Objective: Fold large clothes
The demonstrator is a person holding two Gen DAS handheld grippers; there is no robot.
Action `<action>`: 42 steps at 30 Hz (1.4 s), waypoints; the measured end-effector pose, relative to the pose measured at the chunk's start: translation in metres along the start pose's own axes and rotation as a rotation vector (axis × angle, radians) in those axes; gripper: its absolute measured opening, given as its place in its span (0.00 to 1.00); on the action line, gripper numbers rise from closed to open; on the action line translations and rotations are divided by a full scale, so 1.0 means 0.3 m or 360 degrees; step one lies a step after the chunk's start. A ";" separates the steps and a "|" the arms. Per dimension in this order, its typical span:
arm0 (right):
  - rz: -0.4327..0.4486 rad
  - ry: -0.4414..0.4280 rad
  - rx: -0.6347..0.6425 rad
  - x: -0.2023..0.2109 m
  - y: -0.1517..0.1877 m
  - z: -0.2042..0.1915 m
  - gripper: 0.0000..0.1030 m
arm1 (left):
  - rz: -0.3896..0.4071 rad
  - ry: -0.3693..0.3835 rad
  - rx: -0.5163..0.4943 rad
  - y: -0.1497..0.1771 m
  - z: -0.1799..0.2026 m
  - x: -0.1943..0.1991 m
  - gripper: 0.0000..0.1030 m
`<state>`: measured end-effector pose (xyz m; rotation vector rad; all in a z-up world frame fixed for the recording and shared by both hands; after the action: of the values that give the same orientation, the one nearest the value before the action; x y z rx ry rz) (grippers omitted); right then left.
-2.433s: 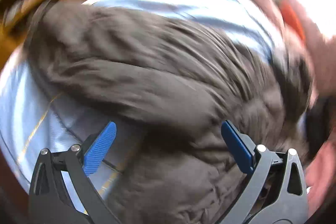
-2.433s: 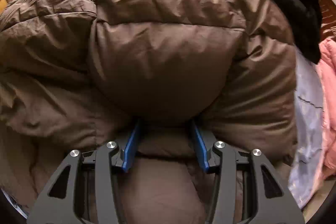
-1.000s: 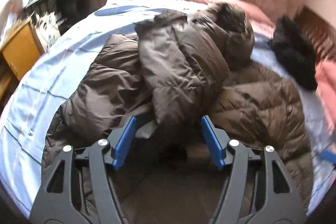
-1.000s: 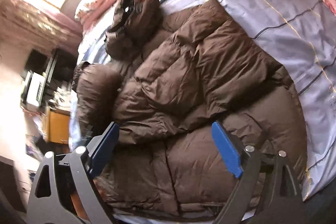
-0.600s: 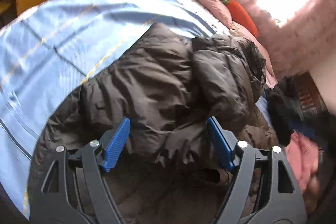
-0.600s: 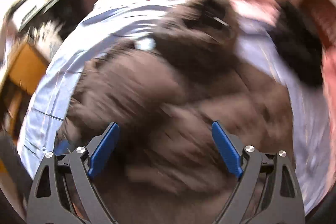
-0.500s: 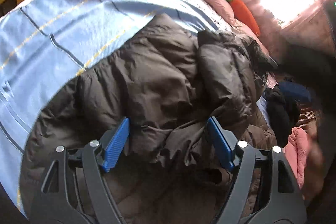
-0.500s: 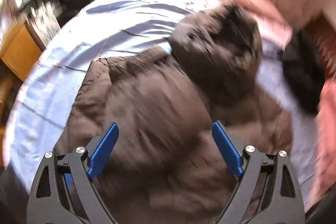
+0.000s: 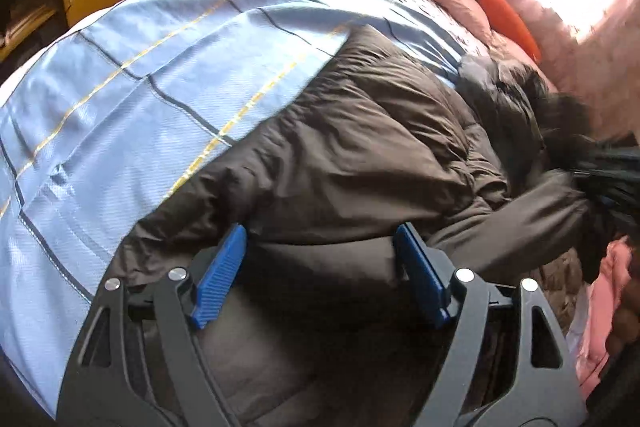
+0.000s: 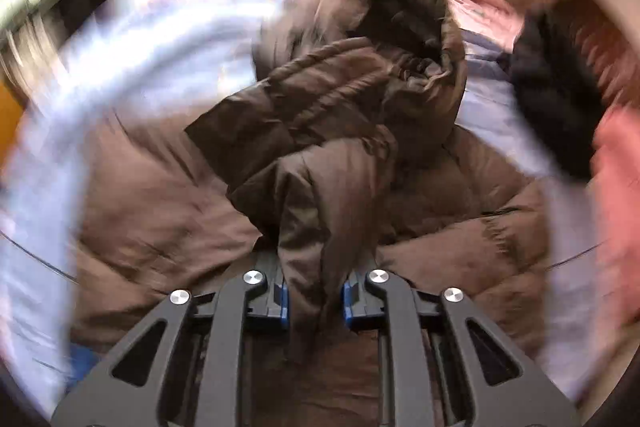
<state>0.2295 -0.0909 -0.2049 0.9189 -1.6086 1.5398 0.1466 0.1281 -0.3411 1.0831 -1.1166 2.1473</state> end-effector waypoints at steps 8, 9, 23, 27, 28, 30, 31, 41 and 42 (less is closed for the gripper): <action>-0.0236 -0.0224 -0.0851 -0.106 0.321 0.552 0.81 | -0.0097 -0.0041 0.0010 0.029 -0.026 -0.031 0.83; -0.0244 -0.0301 -0.0929 -0.109 0.347 0.585 0.81 | -0.0096 -0.0041 0.0010 0.029 -0.026 -0.029 0.83; -0.0137 -0.0549 -0.0446 -0.129 0.061 0.151 0.23 | -0.0027 -0.0199 0.0125 0.007 -0.101 -0.059 0.82; -0.0089 -0.0568 -0.0395 -0.145 -0.007 0.087 0.23 | 0.0007 -0.0214 0.0156 -0.001 -0.117 -0.051 0.82; -0.0098 -0.0471 -0.0425 -0.167 -0.003 0.127 0.23 | 0.0012 -0.0221 0.0157 -0.002 -0.117 -0.050 0.82; -0.0173 -0.0280 -0.0546 -0.207 0.052 0.232 0.41 | 0.0014 -0.0228 0.0163 -0.002 -0.112 -0.050 0.83; -0.0232 -0.0172 -0.0632 -0.235 0.092 0.304 0.54 | 0.0014 -0.0231 0.0155 0.002 -0.108 -0.048 0.83; -0.0111 -0.0399 -0.0833 0.044 0.355 0.662 0.83 | 0.0636 -0.0411 -0.0272 -0.012 0.123 0.242 0.86; -0.0092 -0.0333 -0.0730 0.078 0.363 0.676 0.82 | 0.0639 -0.0238 -0.0368 0.006 0.195 0.267 0.86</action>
<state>0.1187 -0.2903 -0.2441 0.8759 -1.9558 0.9934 0.1245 0.0829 -0.2556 0.9901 -1.7293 2.1784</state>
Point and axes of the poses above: each gripper's, at about its wrist camera, not at the fingertips, and x roughly against the way its jaws point, z to its right, y to its underside, the point moved 3 cm from there along -x, roughly the way its jaws point, and after that the axes turned 1 degree about -y, right-handed, at the moved point
